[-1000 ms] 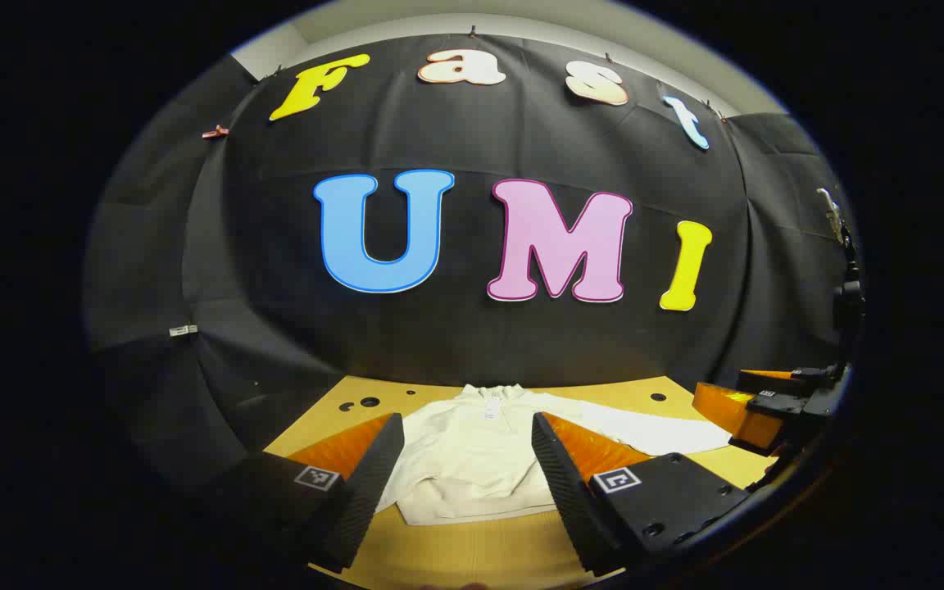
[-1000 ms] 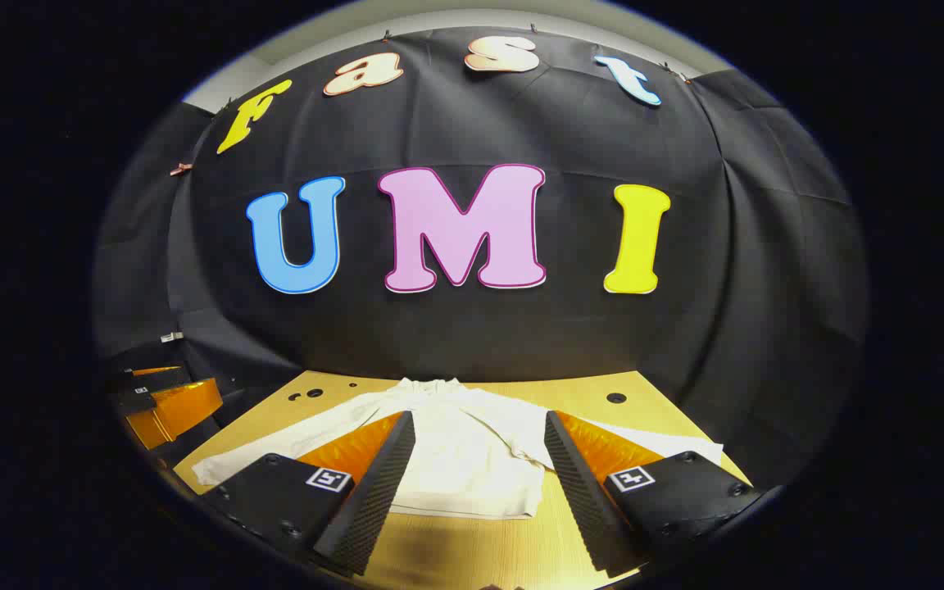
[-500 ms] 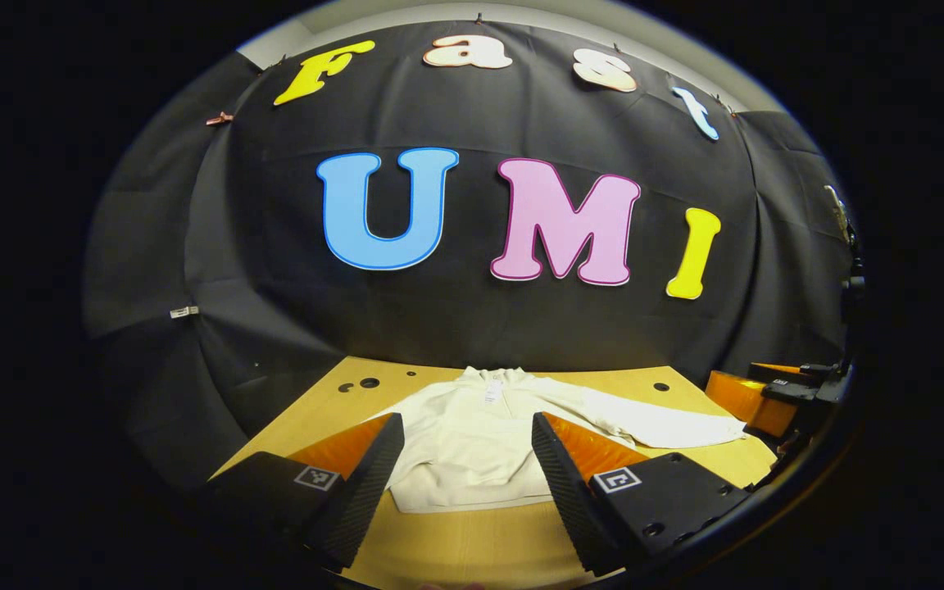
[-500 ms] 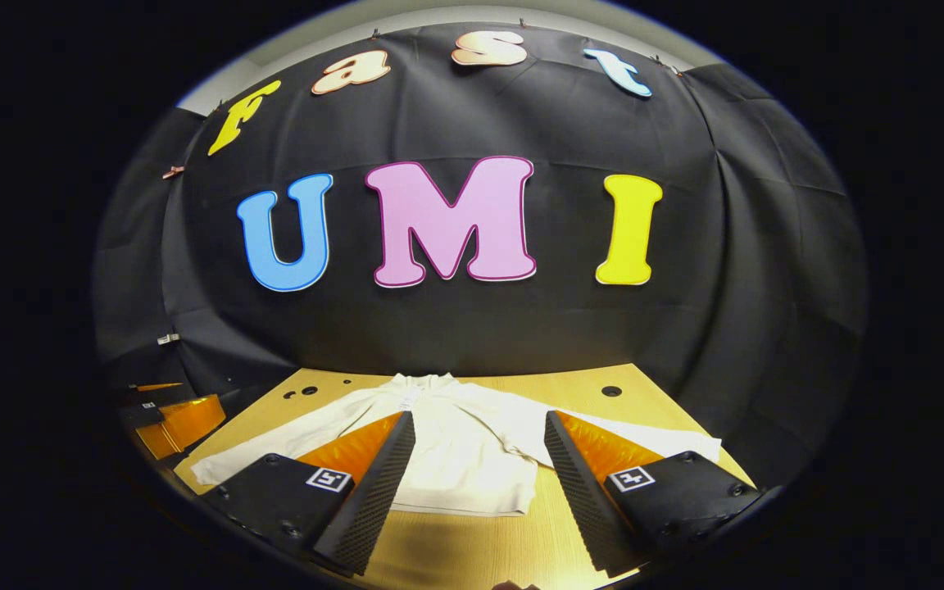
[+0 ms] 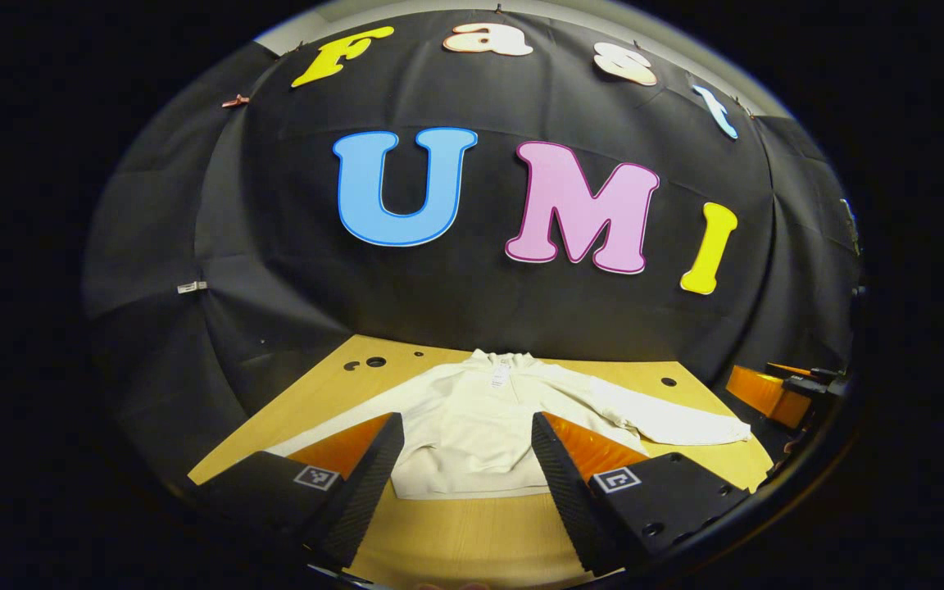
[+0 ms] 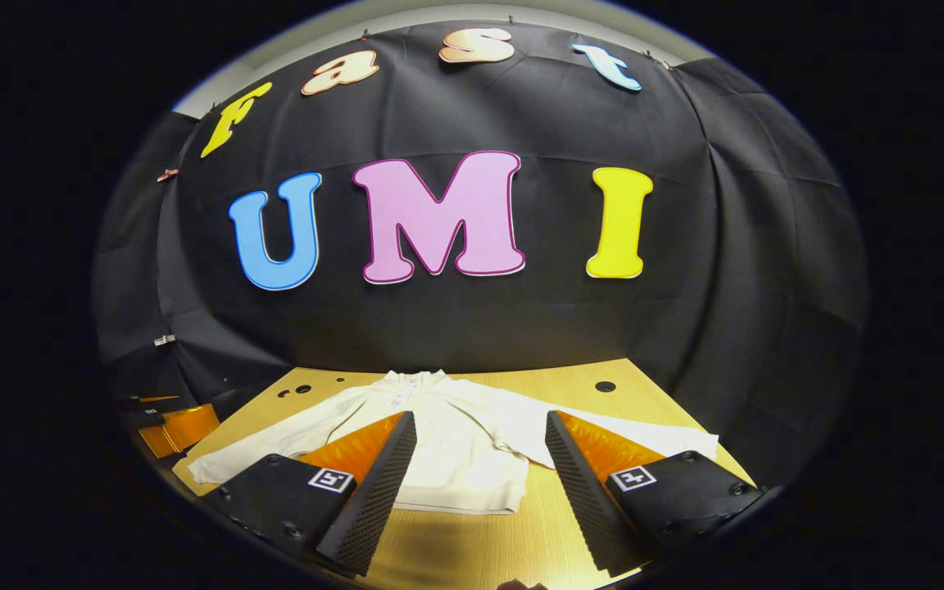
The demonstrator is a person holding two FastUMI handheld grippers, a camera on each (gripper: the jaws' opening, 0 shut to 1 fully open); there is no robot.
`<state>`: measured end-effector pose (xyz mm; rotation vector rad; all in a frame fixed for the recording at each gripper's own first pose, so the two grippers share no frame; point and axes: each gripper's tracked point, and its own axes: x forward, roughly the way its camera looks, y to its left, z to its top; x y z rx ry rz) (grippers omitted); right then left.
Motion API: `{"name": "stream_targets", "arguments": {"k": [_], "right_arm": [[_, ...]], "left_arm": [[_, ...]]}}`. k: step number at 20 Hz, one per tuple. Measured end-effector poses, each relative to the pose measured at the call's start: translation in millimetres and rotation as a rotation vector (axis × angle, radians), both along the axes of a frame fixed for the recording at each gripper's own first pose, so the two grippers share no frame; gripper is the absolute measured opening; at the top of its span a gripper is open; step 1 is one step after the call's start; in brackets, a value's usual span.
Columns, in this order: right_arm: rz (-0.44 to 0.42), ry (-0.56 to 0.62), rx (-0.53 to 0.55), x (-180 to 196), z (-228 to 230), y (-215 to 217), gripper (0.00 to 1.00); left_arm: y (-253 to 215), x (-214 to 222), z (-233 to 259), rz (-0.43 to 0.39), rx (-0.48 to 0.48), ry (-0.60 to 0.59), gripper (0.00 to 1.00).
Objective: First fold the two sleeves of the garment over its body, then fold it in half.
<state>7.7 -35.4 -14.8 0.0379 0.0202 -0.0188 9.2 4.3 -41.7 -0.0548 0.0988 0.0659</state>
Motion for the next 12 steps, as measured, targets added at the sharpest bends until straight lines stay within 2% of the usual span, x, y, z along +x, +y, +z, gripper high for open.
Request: {"name": "stream_targets", "arguments": {"k": [7,12], "right_arm": [[0.043,-0.004,0.005,14,0,5,0.97],[0.006,0.000,-0.017,29,-7,-23,0.97]], "left_arm": [[15,6,5,0.052,0.018,-0.008,0.96],[21,9,3,0.089,0.020,-0.002,0.97]]}}
